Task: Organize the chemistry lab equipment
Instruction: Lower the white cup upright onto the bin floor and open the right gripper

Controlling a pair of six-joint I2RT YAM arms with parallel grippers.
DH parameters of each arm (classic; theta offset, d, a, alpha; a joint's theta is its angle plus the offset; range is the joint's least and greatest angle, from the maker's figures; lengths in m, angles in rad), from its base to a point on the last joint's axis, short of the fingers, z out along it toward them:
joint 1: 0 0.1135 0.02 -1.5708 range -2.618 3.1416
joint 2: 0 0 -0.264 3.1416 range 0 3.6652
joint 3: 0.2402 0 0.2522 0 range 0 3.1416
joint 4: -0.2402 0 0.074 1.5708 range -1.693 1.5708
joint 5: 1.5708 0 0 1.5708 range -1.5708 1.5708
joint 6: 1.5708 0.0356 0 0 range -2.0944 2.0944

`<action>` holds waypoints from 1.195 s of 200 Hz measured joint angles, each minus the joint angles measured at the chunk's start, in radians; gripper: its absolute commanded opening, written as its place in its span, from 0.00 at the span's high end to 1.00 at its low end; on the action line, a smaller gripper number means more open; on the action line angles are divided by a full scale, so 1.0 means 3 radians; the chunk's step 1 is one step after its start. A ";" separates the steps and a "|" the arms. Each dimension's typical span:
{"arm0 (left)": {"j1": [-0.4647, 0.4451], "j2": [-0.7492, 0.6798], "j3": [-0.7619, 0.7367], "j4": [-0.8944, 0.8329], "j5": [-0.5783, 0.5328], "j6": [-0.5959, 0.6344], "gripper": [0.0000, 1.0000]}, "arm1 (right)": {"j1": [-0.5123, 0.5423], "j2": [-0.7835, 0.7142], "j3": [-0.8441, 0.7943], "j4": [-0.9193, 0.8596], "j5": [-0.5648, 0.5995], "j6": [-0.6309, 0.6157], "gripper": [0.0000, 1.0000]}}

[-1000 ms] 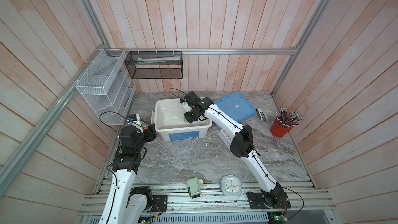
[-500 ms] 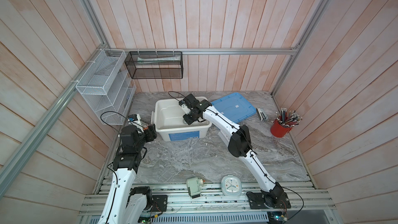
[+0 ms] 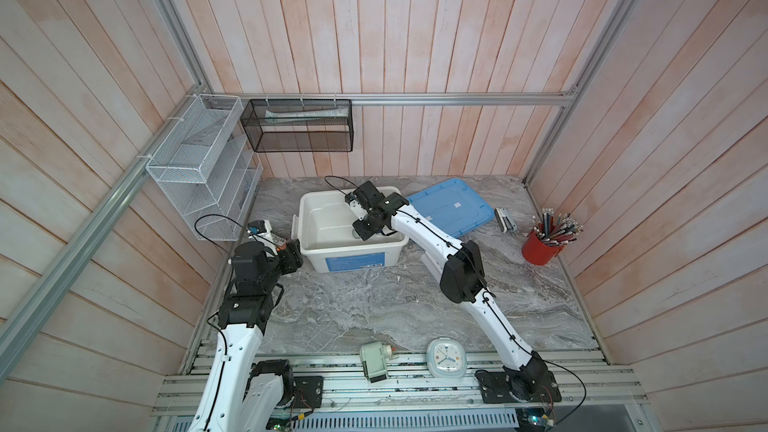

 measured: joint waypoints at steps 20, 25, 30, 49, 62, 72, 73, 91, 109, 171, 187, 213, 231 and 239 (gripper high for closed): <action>0.0000 0.0000 0.0000 0.0000 -0.0001 0.0000 0.24 | 0.0000 0.0005 -0.0005 0.0013 -0.0006 0.0000 0.89; 0.0000 0.0000 0.0000 0.0000 -0.0001 0.0000 0.24 | 0.0000 0.0006 -0.0005 0.0018 -0.0009 0.0000 0.89; 0.0000 0.0000 0.0000 0.0000 -0.0001 0.0000 0.24 | 0.0000 0.0006 -0.0005 0.0022 -0.0011 0.0000 0.88; 0.0000 0.0000 0.0000 0.0000 -0.0008 0.0000 0.24 | 0.0000 0.0010 -0.0006 0.0045 -0.0024 0.0001 0.84; 0.0000 0.0000 0.0000 0.0000 -0.0008 0.0000 0.24 | 0.0000 0.0013 -0.0006 0.0050 -0.0029 0.0003 0.82; 0.0000 0.0000 0.0000 0.0000 -0.0008 0.0000 0.24 | 0.0000 0.0015 -0.0006 0.0056 -0.0038 0.0001 0.82; 0.0000 0.0000 0.0000 0.0000 -0.0009 0.0000 0.24 | 0.0000 0.0017 -0.0006 0.0057 -0.0039 0.0000 0.82; 0.0000 0.0000 0.0000 0.0000 -0.0009 0.0001 0.24 | -0.0001 0.0019 -0.0008 0.0057 -0.0051 0.0000 0.80; 0.0000 0.0000 0.0000 0.0000 -0.0008 0.0001 0.24 | -0.0001 0.0019 -0.0008 0.0058 -0.0057 0.0001 0.80; 0.0000 0.0000 0.0000 -0.0001 -0.0009 0.0023 0.23 | -0.0005 0.0019 -0.0008 0.0058 -0.0089 0.0001 0.76; 0.0000 0.0000 0.0006 -0.0014 -0.0006 0.0029 0.23 | -0.0006 0.0018 -0.0008 0.0058 -0.0117 0.0003 0.73; 0.0000 0.0000 0.0055 -0.0058 0.0034 0.0064 0.23 | -0.0005 -0.0038 -0.0058 0.0056 -0.0165 0.0025 0.67; 0.0000 0.0004 0.0113 -0.0111 0.0137 0.0111 0.22 | -0.0003 -0.0161 -0.0111 0.0055 -0.0177 0.0038 0.64; 0.0000 0.0013 0.0137 -0.0130 0.0189 0.0130 0.22 | 0.0001 -0.0235 -0.0123 0.0058 -0.0178 0.0039 0.63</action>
